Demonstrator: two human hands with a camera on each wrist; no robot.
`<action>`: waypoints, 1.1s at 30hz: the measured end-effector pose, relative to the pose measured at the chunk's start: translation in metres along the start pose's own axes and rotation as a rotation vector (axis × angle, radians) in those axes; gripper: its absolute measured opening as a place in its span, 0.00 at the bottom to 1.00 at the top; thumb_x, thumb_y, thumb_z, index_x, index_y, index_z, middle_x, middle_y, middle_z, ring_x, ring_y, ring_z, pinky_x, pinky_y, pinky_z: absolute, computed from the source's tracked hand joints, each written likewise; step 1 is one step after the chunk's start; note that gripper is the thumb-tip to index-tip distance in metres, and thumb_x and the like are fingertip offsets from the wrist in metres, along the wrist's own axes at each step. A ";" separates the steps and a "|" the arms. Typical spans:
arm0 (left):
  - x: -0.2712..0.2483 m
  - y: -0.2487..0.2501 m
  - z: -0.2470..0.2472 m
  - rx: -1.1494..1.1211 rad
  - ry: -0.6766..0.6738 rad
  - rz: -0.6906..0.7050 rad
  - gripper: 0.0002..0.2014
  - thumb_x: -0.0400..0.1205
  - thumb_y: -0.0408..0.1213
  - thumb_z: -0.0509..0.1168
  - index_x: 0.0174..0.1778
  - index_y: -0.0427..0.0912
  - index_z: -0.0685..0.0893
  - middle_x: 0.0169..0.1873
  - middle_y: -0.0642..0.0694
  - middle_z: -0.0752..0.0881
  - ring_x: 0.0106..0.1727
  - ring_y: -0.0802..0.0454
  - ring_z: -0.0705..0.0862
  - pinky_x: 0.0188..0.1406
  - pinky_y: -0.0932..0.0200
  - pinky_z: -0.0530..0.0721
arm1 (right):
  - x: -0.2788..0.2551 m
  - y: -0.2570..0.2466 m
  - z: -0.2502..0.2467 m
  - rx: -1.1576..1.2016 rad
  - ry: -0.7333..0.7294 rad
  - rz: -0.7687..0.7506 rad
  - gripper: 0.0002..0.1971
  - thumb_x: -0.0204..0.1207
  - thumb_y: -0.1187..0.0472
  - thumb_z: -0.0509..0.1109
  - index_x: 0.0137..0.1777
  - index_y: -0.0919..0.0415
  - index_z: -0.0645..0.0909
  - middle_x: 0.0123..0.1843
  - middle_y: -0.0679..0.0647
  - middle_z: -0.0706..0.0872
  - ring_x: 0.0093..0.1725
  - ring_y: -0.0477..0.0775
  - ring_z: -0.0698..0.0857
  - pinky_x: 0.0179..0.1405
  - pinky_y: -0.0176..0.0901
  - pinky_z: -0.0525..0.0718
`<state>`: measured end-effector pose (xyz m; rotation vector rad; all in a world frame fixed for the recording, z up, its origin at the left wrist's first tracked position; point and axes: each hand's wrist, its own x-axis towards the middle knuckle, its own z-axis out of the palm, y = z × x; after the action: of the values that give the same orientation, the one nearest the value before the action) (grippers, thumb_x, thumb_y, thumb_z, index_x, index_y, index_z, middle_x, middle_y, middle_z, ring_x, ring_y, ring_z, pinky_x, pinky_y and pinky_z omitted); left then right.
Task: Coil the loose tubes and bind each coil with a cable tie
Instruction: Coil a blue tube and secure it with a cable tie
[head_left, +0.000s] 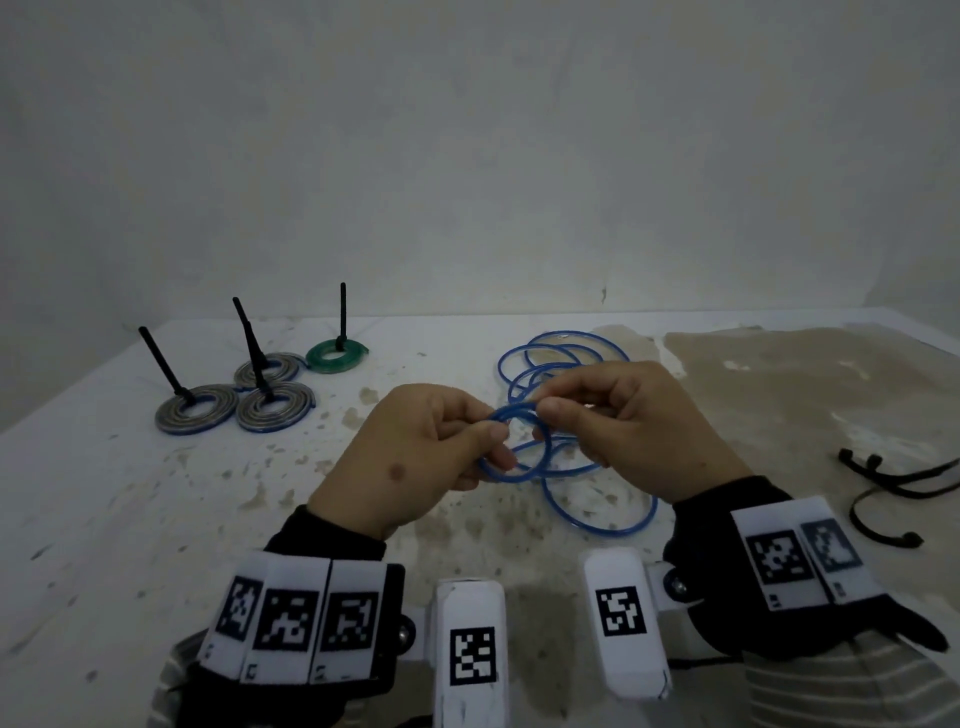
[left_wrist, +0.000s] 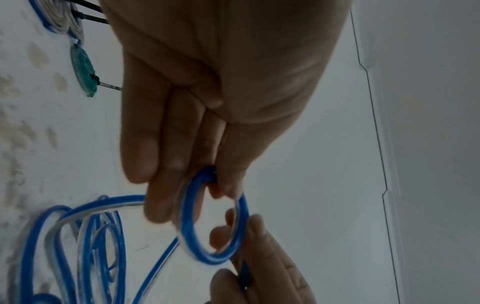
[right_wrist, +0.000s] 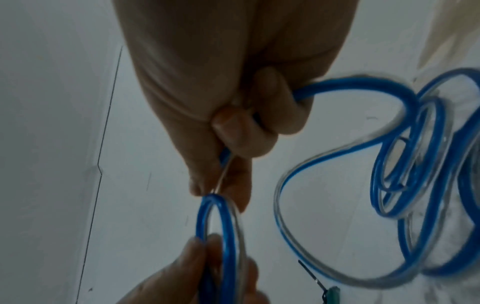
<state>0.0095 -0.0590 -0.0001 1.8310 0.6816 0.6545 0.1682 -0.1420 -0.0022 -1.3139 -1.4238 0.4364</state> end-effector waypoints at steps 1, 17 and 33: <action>0.001 -0.001 0.002 -0.037 0.048 0.000 0.06 0.80 0.32 0.65 0.38 0.39 0.85 0.28 0.47 0.90 0.29 0.58 0.87 0.29 0.66 0.85 | 0.000 0.001 0.003 0.038 0.017 0.025 0.07 0.75 0.69 0.68 0.38 0.59 0.83 0.26 0.47 0.85 0.17 0.40 0.76 0.20 0.24 0.71; 0.001 0.002 0.027 -0.095 -0.040 -0.088 0.10 0.79 0.39 0.66 0.43 0.35 0.87 0.32 0.47 0.89 0.34 0.59 0.85 0.31 0.64 0.85 | 0.004 0.004 0.009 0.088 0.104 0.172 0.15 0.84 0.62 0.53 0.38 0.60 0.76 0.27 0.43 0.77 0.27 0.41 0.75 0.31 0.31 0.76; 0.005 0.004 0.014 -0.430 0.171 -0.026 0.02 0.76 0.28 0.66 0.39 0.33 0.83 0.27 0.42 0.89 0.27 0.51 0.88 0.25 0.65 0.85 | 0.004 0.006 0.007 0.084 0.086 0.069 0.06 0.79 0.62 0.64 0.42 0.58 0.81 0.32 0.49 0.80 0.31 0.44 0.78 0.33 0.39 0.79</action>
<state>0.0230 -0.0653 -0.0007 1.3790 0.6182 0.8742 0.1658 -0.1335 -0.0079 -1.3017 -1.2784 0.4753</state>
